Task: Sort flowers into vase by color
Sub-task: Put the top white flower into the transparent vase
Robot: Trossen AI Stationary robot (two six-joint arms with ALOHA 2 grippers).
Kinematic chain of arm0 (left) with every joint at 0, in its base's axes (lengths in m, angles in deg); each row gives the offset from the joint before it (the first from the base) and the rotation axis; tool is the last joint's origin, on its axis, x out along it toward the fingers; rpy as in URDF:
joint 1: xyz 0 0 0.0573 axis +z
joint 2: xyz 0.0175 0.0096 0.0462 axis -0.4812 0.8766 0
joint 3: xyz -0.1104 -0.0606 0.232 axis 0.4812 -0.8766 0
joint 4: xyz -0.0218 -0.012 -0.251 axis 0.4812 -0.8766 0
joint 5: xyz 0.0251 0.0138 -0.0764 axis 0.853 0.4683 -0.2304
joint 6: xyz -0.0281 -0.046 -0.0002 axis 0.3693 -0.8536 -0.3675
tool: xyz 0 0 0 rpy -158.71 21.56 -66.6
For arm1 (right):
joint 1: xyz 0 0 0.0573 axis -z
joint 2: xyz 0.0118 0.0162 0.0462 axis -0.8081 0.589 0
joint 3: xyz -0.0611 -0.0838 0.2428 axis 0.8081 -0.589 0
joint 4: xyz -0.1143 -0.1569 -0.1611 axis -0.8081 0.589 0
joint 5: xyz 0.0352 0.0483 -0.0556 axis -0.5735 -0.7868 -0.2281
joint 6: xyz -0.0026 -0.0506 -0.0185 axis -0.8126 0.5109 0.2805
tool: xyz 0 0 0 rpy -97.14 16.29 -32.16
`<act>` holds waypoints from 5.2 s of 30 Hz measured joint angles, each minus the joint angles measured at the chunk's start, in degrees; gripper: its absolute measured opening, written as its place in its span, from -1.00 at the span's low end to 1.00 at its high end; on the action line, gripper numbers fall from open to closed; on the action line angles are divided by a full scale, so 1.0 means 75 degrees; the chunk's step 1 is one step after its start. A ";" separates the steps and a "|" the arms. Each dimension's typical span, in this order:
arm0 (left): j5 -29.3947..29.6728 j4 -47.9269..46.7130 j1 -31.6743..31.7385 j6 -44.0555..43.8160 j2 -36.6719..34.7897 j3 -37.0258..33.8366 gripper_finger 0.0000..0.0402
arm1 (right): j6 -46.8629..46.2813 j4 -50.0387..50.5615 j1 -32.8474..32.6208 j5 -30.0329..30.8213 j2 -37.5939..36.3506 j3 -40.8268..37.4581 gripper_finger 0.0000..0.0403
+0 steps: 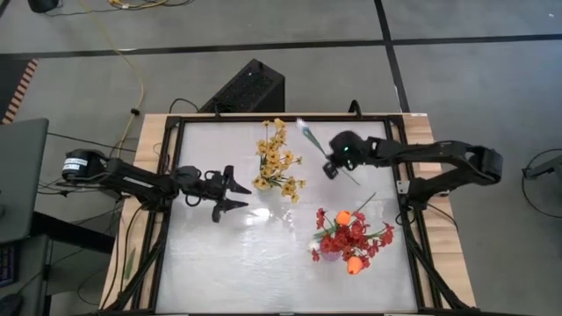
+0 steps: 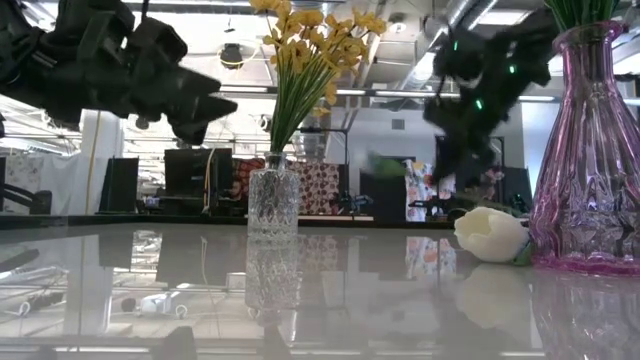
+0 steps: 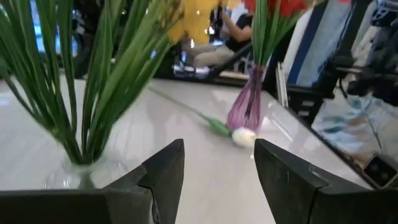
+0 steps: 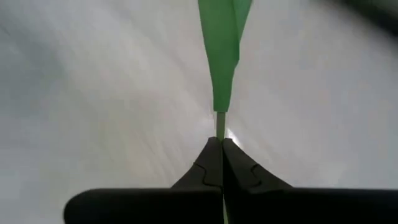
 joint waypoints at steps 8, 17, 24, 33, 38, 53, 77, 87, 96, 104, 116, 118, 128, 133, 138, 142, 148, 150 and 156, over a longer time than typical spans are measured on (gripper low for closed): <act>0.0140 -0.1072 0.0061 0.0260 -0.1179 0.0636 -0.09 | 0.0743 -0.3620 -0.0272 -0.0012 -0.1148 0.0281 -0.92; 0.1117 -0.3667 -0.0119 0.1392 -0.2569 0.2412 -0.09 | 0.1279 -0.5815 -0.1278 -0.1648 -0.1196 0.1347 -0.92; 0.1786 -0.5538 -0.0137 0.2303 -0.2347 0.4489 -0.09 | 0.2638 -0.4805 -0.2267 -0.1670 -0.0289 0.3279 -0.92; 0.1832 -0.6475 -0.0137 0.3263 -0.1397 0.6426 -0.09 | 0.2920 -0.4249 -0.2575 -0.2396 0.1260 0.5764 -0.92; 0.2010 -0.6634 -0.0137 0.3419 -0.1037 0.7083 -0.09 | 0.2880 -0.3614 -0.2570 -0.2494 0.2004 0.6825 -0.92; 0.2357 -0.7253 -0.0131 0.3420 -0.1002 0.7175 -0.66 | 0.2881 -0.3489 -0.2500 -0.2448 0.2628 0.7216 -0.85; 0.2607 -0.3268 -0.0134 0.2056 -0.3807 0.2529 -1.00 | 0.3040 0.1141 -0.2860 -0.1910 0.1009 0.6394 0.11; 0.3192 0.1129 -0.0134 0.1125 -0.2535 -0.0044 -1.00 | 0.2889 -0.0754 -0.3102 -0.0621 -0.0949 0.3628 -0.11; 0.3272 0.2848 -0.0143 0.1001 -0.0065 0.0144 -1.00 | 0.2854 -0.2513 -0.2783 -0.0108 -0.2220 0.1726 -0.27; 0.3395 0.4177 -0.0143 0.1058 0.1495 0.0271 -1.00 | 0.2679 -0.2512 -0.2526 -0.0105 -0.2592 0.1149 -0.35; 0.3625 0.4119 -0.0125 0.1286 0.2002 0.0446 -1.00 | 0.2677 -0.2498 -0.2457 -0.0111 -0.2514 0.1116 -0.37; 0.3639 0.3928 -0.0125 0.1239 0.2000 0.0446 -1.00 | 0.2674 -0.2490 -0.2457 -0.0111 -0.2511 0.1116 -0.37; 0.4011 0.2569 -0.0125 0.0696 0.2001 0.0449 -1.00 | 0.2653 -0.2402 -0.2457 -0.0136 -0.2523 0.1116 -0.37; 0.4007 0.2283 -0.0125 0.0537 0.2000 0.0446 -1.00 | 0.2653 -0.1570 -0.2457 -0.0140 -0.2576 0.1116 -0.37; 0.4004 0.2035 -0.0125 0.0536 0.2002 0.0446 -1.00 | 0.2296 0.0033 -0.2489 -0.0270 -0.2594 0.1119 -0.37; 0.4001 0.1760 -0.0125 0.0538 0.2002 0.0446 -1.00 | 0.1867 0.1449 -0.2531 -0.0701 -0.2592 0.1116 -0.37; 0.3911 0.1584 -0.0125 0.0548 0.2002 0.0446 -0.99 | 0.1790 0.3056 -0.2701 -0.0919 -0.2547 0.1116 -0.37; 0.3887 0.1471 -0.0125 0.0563 0.2000 0.0449 -0.95 | 0.1653 0.3522 -0.2811 -0.1182 -0.2437 0.1116 -0.37; 0.3806 0.1162 -0.0128 0.0912 0.2000 0.0449 -0.66 | 0.1025 0.3870 -0.3311 -0.2137 -0.1974 0.0722 -0.37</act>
